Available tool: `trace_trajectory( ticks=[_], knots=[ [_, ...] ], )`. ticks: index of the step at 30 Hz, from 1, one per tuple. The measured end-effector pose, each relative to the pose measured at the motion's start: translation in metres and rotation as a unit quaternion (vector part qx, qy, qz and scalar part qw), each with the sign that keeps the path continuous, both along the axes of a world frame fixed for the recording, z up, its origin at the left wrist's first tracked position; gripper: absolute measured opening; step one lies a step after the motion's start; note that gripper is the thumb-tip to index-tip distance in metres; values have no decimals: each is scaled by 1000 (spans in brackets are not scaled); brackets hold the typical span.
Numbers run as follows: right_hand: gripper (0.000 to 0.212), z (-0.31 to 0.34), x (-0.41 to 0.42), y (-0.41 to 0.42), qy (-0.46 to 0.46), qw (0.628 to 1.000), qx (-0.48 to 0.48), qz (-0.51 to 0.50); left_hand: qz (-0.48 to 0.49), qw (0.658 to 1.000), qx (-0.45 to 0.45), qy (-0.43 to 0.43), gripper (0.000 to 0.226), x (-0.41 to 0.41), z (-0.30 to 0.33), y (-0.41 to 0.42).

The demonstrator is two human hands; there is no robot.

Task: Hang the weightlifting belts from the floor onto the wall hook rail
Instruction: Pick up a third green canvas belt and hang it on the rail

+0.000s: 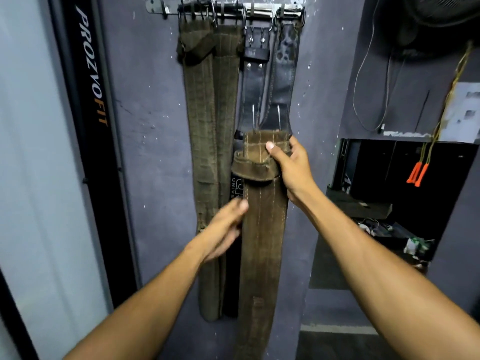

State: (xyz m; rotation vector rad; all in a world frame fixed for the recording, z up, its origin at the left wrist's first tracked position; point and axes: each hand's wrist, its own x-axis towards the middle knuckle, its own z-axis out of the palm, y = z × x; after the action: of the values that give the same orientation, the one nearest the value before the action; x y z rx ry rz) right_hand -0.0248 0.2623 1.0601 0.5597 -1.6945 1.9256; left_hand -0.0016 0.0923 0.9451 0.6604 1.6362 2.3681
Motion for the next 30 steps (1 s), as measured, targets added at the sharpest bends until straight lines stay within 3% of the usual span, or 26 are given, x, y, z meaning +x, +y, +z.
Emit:
trace_trajectory(
  ticks=[3,5,8,11,14,17,19,21,23,27,30],
  knots=[
    [23,-26,-6,-2,-16,1000,19,4,58,994,76,50,69,-6,75,1],
    [24,-39,-9,-5,-26,999,37,-7,118,992,44,26,54,-10,101,4],
    [30,-47,-9,-8,-38,998,35,-18,199,979,23,33,32,-12,104,16],
    [41,-62,5,2,-39,998,-23,51,182,979,44,76,22,-14,98,20],
    [39,-101,19,8,-95,993,19,62,177,976,61,108,24,-16,101,24],
    [4,-123,20,2,-108,993,37,-24,172,975,66,127,32,-17,106,31],
    [12,-120,21,3,-90,995,29,-36,169,975,68,128,38,-17,109,35],
    [5,-125,22,12,-93,995,17,27,170,974,72,133,41,-18,113,39],
    [16,-145,27,16,-124,988,30,90,175,971,74,143,40,-19,121,38],
    [8,-179,35,8,-163,985,10,58,183,970,76,143,46,-24,136,33],
    [22,-187,38,8,-179,979,10,100,181,968,83,151,50,-23,140,31]
  ],
)
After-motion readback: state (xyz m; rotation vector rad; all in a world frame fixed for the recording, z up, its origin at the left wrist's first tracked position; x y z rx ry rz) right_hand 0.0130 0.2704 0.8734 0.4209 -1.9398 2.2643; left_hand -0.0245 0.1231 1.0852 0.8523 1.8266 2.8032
